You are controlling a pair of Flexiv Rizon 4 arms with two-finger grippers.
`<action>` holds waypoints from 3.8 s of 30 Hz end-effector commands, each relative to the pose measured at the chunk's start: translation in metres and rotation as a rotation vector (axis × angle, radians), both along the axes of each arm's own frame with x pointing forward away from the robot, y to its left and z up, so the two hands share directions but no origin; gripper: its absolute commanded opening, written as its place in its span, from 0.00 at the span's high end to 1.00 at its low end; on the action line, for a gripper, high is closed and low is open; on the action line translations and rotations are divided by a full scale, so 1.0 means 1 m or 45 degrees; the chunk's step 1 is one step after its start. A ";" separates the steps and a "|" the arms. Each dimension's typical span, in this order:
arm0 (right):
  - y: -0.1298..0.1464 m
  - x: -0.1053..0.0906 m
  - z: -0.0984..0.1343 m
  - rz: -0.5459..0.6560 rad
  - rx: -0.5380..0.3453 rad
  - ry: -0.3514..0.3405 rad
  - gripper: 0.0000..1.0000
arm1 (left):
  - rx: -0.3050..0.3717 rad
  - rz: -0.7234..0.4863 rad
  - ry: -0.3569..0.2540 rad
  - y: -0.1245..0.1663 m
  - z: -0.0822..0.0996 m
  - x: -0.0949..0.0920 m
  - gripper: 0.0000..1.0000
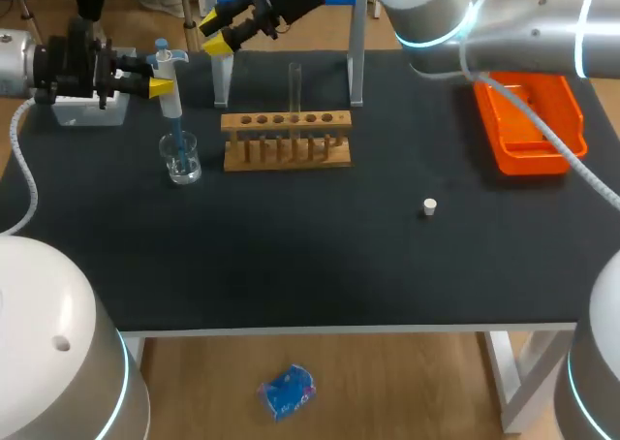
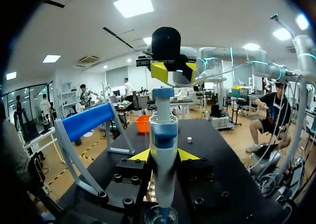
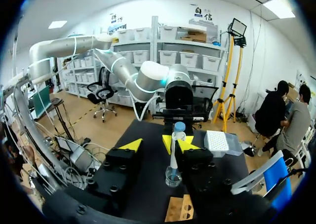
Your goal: Invert the test tube, pick up the pipette, mount the tip to pipette, aspirate from beaker and dispense into the tube, eject the tip, return the pipette, and cap with the stopper.
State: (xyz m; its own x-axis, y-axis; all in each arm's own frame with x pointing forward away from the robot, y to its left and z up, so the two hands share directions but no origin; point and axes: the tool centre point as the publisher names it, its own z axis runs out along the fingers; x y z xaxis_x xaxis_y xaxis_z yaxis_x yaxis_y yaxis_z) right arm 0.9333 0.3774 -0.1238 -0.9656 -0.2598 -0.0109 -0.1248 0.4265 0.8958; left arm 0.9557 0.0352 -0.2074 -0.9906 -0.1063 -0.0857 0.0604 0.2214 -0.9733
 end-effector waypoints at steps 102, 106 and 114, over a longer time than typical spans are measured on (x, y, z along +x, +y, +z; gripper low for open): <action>0.066 0.018 -0.040 0.093 0.074 0.059 1.00 | 0.000 -0.003 0.000 0.001 0.000 0.000 1.00; 0.065 0.018 -0.032 0.093 0.090 0.043 1.00 | 0.000 -0.003 0.000 0.001 0.000 0.000 1.00; 0.063 0.018 -0.015 0.091 0.122 0.010 1.00 | 0.000 -0.003 0.000 0.001 0.000 0.000 1.00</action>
State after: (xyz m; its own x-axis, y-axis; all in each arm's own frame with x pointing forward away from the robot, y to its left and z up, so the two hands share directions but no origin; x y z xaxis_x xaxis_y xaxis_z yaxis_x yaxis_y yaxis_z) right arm 0.9531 0.4438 -0.1414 -0.9443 -0.3280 -0.0276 -0.1405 0.3258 0.9349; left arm 0.9561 0.0357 -0.2101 -0.9905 -0.1064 -0.0868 0.0619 0.2189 -0.9738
